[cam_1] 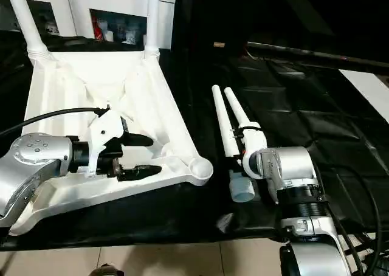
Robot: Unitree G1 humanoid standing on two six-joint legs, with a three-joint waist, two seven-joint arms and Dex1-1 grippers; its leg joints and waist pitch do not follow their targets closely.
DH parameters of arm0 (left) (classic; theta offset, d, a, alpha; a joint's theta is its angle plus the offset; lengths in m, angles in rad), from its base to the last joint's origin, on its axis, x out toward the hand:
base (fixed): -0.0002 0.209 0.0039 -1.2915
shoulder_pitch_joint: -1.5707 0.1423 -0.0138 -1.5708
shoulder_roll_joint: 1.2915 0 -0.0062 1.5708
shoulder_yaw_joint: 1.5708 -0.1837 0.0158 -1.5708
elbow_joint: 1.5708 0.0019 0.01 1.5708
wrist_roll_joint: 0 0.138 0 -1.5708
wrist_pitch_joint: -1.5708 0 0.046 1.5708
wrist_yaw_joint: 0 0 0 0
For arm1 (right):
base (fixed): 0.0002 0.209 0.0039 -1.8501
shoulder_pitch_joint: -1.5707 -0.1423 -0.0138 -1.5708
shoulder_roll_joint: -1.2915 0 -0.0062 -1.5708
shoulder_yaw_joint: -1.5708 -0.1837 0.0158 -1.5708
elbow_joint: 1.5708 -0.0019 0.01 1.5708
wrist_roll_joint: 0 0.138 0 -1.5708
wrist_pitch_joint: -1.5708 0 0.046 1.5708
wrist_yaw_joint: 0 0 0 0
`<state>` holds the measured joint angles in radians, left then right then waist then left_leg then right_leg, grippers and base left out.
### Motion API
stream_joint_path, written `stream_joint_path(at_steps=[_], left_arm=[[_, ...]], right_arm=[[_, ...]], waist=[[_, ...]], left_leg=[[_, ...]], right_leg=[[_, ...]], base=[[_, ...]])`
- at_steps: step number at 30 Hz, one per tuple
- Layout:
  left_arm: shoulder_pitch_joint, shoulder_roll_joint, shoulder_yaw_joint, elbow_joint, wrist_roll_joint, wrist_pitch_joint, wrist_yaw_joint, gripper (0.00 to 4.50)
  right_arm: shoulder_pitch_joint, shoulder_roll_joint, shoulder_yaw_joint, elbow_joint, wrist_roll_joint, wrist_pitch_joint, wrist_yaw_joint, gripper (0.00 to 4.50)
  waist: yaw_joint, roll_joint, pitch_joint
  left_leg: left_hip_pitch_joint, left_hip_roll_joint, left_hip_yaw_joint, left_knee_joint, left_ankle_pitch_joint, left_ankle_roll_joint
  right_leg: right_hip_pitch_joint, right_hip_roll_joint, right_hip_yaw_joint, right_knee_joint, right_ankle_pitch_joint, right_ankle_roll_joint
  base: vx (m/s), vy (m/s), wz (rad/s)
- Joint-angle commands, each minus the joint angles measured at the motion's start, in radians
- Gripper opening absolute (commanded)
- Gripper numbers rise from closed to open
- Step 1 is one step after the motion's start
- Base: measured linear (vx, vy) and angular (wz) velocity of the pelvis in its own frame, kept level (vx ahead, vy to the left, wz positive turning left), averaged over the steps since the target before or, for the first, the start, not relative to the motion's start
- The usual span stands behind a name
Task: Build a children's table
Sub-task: Pick table leg
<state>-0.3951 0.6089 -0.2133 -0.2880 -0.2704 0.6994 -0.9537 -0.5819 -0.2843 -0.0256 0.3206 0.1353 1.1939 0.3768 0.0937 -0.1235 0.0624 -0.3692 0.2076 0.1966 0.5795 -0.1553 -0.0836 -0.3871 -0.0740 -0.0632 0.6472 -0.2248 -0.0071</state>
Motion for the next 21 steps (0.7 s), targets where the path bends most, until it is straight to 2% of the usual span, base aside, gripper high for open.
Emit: stream_joint_path(at_steps=[1, 2, 5, 7, 9, 11, 13, 15, 16, 17, 18, 19, 20, 21], left_arm=[[-0.009, 0.001, -0.013, -0.013, 0.000, 0.002, 0.005, 4.40], [-0.009, -0.001, -0.013, -0.013, -0.001, 0.002, 0.005, 4.40], [-0.009, 0.000, -0.015, -0.015, -0.001, 0.002, 0.007, 4.50], [-0.009, 0.000, -0.016, -0.016, -0.002, 0.003, 0.007, 4.50], [-0.010, 0.001, -0.017, -0.015, -0.004, 0.004, 0.007, 4.50], [-0.014, -0.005, -0.015, -0.008, -0.002, 0.001, 0.014, 4.50], [-0.025, -0.021, -0.009, 0.013, 0.010, -0.006, 0.039, 4.50], [-0.030, -0.029, -0.006, 0.024, 0.016, -0.010, 0.052, 4.50], [-0.060, -0.076, 0.025, 0.081, 0.026, -0.020, 0.117, 4.50], [-0.093, -0.128, 0.064, 0.140, 0.028, -0.022, 0.184, 4.50], [-0.093, -0.128, 0.064, 0.140, 0.028, -0.022, 0.184, 4.50], [-0.105, -0.147, 0.079, 0.160, 0.026, -0.019, 0.207, 4.50], [-0.133, -0.193, 0.123, 0.192, -0.010, 0.007, 0.242, 4.50], [-0.150, -0.225, 0.150, 0.208, -0.037, 0.029, 0.263, 4.50]], right_arm=[[0.004, -0.004, 0.008, 0.011, 0.004, 0.005, -0.002, 2.56], [0.006, -0.003, 0.009, 0.014, 0.005, 0.005, -0.001, 2.56], [0.011, -0.003, 0.010, 0.018, 0.005, 0.002, -0.002, 2.20], [0.011, -0.004, 0.007, 0.024, 0.004, 0.000, -0.007, 2.17], [0.010, -0.004, 0.001, 0.034, 0.004, -0.005, -0.012, 1.95], [0.008, 0.001, -0.021, 0.044, 0.002, -0.015, -0.032, 1.93], [0.003, 0.007, -0.048, 0.051, 0.005, -0.033, -0.047, 1.88], [0.001, 0.010, -0.062, 0.054, 0.008, -0.044, -0.057, 1.87], [-0.004, 0.022, -0.099, 0.038, 0.025, -0.083, -0.066, 1.87], [-0.010, 0.038, -0.140, 0.019, 0.048, -0.126, -0.072, 1.87], [-0.010, 0.038, -0.140, 0.019, 0.048, -0.126, -0.072, 1.86], [-0.013, 0.044, -0.155, 0.012, 0.058, -0.142, -0.074, 1.86], [-0.008, 0.051, -0.164, -0.013, 0.081, -0.218, -0.044, 1.86], [-0.003, 0.057, -0.178, -0.028, 0.105, -0.271, -0.015, 1.86]], waist=[[0.003, 0.010, -0.067], [0.003, 0.007, -0.067], [0.004, 0.010, -0.068], [0.004, 0.008, -0.068], [0.003, 0.007, -0.068], [0.003, 0.007, -0.068], [0.004, 0.011, -0.069], [0.004, 0.009, -0.069], [0.006, 0.021, -0.069], [0.004, 0.021, -0.068], [0.007, 0.024, -0.072], [0.008, 0.019, -0.073], [0.016, 0.066, -0.074], [0.007, 0.044, -0.069]], left_leg=[[0.018, 0.023, -0.011, -0.056, -0.102, -0.074], [0.018, 0.023, -0.010, -0.056, -0.101, -0.073], [0.019, 0.023, -0.011, -0.056, -0.098, -0.075], [0.018, 0.023, -0.011, -0.056, -0.096, -0.075], [0.018, 0.023, -0.010, -0.055, -0.099, -0.075], [0.018, 0.023, -0.010, -0.056, -0.102, -0.077], [0.021, 0.024, -0.011, -0.056, -0.116, -0.084], [0.021, 0.023, -0.011, -0.056, -0.125, -0.088], [0.020, 0.023, -0.013, -0.057, -0.130, -0.092], [0.020, 0.023, -0.010, -0.056, -0.145, -0.096], [0.024, 0.023, -0.011, -0.053, -0.165, -0.102], [0.017, 0.023, -0.016, -0.056, -0.153, -0.100], [0.022, 0.022, -0.022, -0.057, -0.163, -0.109], [0.019, 0.022, -0.016, -0.056, -0.201, -0.110]], right_leg=[[0.040, -0.058, 0.050, -0.071, -0.074, -0.119], [0.040, -0.058, 0.050, -0.071, -0.076, -0.118], [0.039, -0.058, 0.050, -0.070, -0.071, -0.119], [0.040, -0.058, 0.050, -0.070, -0.066, -0.120], [0.040, -0.058, 0.050, -0.070, -0.069, -0.119], [0.040, -0.058, 0.050, -0.071, -0.075, -0.117], [0.038, -0.059, 0.050, -0.071, -0.087, -0.117], [0.037, -0.058, 0.050, -0.073, -0.092, -0.115], [0.038, -0.059, 0.049, -0.070, -0.091, -0.115], [0.035, -0.058, 0.051, -0.074, -0.093, -0.115], [0.034, -0.059, 0.050, -0.076, -0.093, -0.121], [0.043, -0.061, 0.048, -0.073, -0.090, -0.120], [0.040, -0.065, 0.048, -0.067, -0.077, -0.124], [0.038, -0.061, 0.048, -0.078, -0.074, -0.131]], base=[[0.000, 0.000, 0.00], [0.000, 0.000, 0.00], [0.000, 0.000, 0.00], [0.000, 0.000, 0.00], [0.000, 0.000, 0.00], [0.000, 0.000, 0.00], [0.000, 0.000, 0.00], [0.000, 0.000, 0.00], [0.000, 0.000, 0.00], [0.000, 0.000, 0.00], [0.000, 0.000, 0.00], [0.000, 0.000, 0.00], [0.000, 0.000, 0.00], [0.000, 0.000, 0.00]])
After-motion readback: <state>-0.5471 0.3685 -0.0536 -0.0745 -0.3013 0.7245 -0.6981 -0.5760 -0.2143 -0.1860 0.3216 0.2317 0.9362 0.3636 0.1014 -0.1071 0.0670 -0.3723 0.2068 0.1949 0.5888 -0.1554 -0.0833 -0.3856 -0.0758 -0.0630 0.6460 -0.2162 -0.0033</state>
